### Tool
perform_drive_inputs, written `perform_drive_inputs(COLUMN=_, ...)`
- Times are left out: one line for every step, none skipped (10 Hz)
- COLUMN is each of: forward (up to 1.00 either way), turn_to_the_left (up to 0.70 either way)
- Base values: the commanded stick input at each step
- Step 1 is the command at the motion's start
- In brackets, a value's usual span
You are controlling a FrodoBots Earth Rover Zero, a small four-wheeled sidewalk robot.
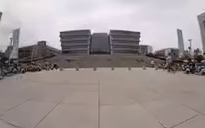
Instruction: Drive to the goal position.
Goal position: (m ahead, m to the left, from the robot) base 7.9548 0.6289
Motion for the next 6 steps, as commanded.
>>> perform_drive_inputs(forward=0.7, turn_to_the_left=0.02)
perform_drive_inputs(forward=0.7, turn_to_the_left=0.02)
perform_drive_inputs(forward=0.7, turn_to_the_left=0.02)
perform_drive_inputs(forward=0.7, turn_to_the_left=0.02)
perform_drive_inputs(forward=0.7, turn_to_the_left=0.02)
perform_drive_inputs(forward=0.7, turn_to_the_left=0.02)
